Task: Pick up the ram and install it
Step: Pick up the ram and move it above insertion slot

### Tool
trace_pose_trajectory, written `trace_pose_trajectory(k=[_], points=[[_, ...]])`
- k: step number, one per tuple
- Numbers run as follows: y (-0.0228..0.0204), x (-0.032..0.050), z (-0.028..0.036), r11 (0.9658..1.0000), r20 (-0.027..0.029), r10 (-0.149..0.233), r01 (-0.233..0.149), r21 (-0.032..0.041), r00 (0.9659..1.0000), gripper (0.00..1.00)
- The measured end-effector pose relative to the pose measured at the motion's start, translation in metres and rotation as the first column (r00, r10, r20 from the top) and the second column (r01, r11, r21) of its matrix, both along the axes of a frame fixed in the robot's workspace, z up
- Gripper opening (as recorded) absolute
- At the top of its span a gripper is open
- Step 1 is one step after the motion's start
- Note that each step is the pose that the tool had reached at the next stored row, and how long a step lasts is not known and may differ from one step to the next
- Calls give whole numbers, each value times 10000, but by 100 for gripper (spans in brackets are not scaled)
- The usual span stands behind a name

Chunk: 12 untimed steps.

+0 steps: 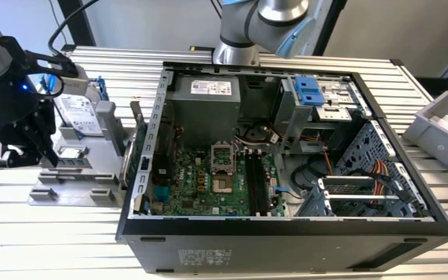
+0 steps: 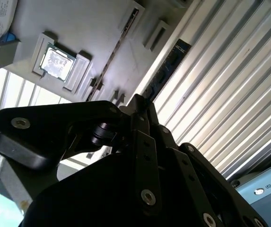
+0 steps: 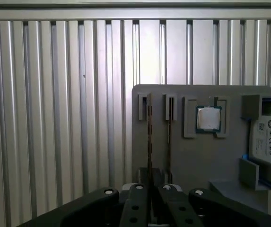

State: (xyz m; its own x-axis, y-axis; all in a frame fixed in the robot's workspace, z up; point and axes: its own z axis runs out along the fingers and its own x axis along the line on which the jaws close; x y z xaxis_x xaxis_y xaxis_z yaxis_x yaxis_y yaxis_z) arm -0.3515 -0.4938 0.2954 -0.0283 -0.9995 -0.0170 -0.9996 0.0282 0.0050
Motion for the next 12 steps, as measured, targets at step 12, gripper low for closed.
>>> trace_pose_trajectory(k=[12], points=[[1,-1,126,10000,1,-2,2,0,10000,0]])
